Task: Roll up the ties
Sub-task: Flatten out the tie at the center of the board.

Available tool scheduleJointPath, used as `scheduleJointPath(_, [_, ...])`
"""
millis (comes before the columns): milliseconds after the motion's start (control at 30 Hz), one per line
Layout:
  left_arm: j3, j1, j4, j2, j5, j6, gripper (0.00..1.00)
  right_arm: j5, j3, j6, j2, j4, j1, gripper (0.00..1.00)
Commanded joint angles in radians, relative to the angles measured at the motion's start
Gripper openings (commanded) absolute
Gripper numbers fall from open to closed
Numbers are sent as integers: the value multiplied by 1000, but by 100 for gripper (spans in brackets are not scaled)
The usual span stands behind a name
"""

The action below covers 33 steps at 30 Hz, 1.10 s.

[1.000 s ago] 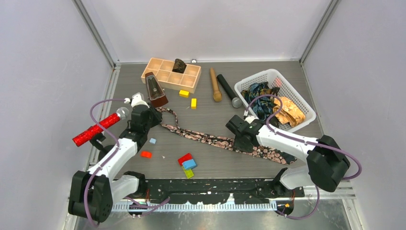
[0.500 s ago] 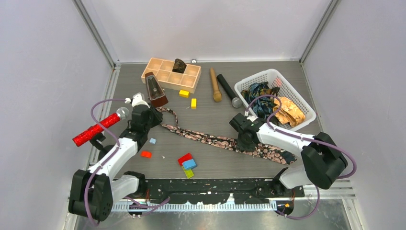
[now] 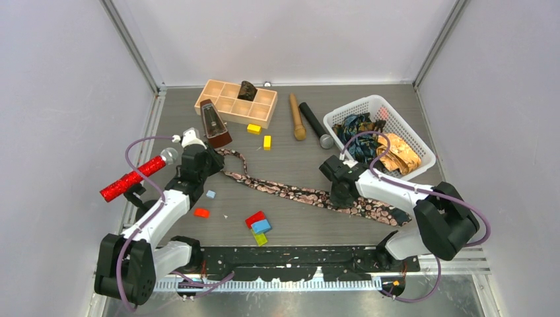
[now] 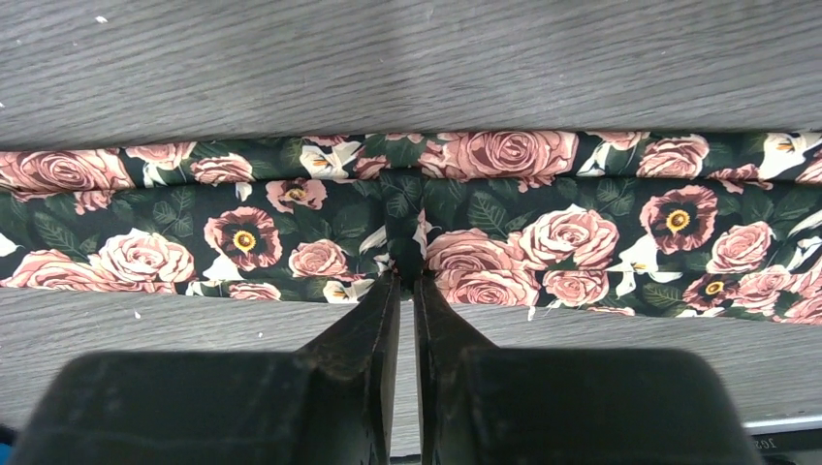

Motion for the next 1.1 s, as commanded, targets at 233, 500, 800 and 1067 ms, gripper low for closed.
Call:
scheduleJointPath(233, [25,6,47,15,10,1,28,145,-21,98,-95,-142,-26,0])
scheduleJointPath(500, [19,6,53,19,12,-1,27,247,-31,230,-257,-322,-71,0])
scheduleJointPath(800, [41,6,64,39,111,-26,33,204,30,212,-392,-338,-73,34])
scheduleJointPath(1067, [98,-19,96,138,228,-85,43,183,88,128,-388,-331,-73,51])
